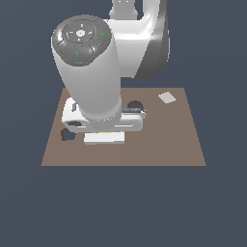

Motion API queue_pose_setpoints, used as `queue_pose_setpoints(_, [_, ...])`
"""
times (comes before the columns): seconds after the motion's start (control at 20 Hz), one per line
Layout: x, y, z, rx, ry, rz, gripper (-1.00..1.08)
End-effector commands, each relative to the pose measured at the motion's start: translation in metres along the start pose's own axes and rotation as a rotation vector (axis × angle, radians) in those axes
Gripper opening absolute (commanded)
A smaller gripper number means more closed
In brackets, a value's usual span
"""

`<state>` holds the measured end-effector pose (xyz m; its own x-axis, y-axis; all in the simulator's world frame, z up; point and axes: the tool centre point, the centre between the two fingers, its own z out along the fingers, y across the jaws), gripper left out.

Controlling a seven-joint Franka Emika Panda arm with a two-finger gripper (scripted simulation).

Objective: Insert a designated object into the corresponding slot on a board.

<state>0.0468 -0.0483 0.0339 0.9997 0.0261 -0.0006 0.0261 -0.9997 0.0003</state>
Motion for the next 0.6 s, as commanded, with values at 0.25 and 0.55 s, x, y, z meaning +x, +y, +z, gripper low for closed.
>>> queue_pose_setpoints(0.25, [0.007, -0.020, -0.001, 0.000, 0.001, -0.283, -1.00])
queue_pose_setpoints(0.55, [0.007, -0.040, -0.002, -0.001, 0.002, -0.565, -1.00])
